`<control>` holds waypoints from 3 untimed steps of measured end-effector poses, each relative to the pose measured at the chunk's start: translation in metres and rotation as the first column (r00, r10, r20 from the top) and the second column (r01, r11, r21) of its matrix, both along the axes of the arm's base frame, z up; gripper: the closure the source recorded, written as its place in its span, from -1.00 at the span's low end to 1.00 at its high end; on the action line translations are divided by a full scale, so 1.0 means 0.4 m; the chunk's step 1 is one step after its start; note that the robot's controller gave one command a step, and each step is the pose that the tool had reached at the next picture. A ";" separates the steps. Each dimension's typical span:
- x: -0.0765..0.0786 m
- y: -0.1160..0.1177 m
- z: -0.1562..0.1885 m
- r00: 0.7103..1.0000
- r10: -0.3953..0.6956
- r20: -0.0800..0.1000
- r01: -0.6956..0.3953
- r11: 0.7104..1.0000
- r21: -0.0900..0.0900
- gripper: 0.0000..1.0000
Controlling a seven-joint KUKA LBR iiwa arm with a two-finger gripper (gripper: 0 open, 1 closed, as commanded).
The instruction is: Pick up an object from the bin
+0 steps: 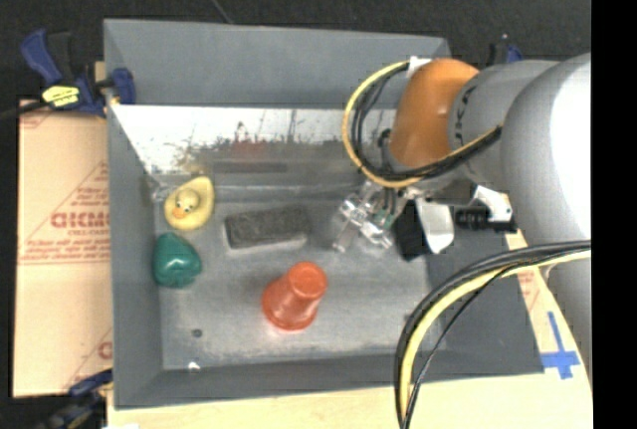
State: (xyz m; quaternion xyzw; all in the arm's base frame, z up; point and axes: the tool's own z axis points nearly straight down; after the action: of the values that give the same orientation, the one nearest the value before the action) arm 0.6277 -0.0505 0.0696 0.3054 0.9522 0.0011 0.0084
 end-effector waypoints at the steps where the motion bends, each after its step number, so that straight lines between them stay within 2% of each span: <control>1: 0.018 -0.014 0.005 0.988 0.154 -0.003 -0.154 0.988 -0.003 1.00; 3: 0.016 -0.015 0.035 0.988 0.154 -0.004 -0.154 0.988 -0.003 1.00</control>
Offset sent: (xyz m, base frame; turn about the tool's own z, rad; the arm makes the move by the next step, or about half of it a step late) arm 0.0000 0.0000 0.0000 0.0000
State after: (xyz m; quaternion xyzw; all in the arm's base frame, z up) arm 0.6340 -0.0564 0.0837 0.2307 0.9730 -0.0004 0.0069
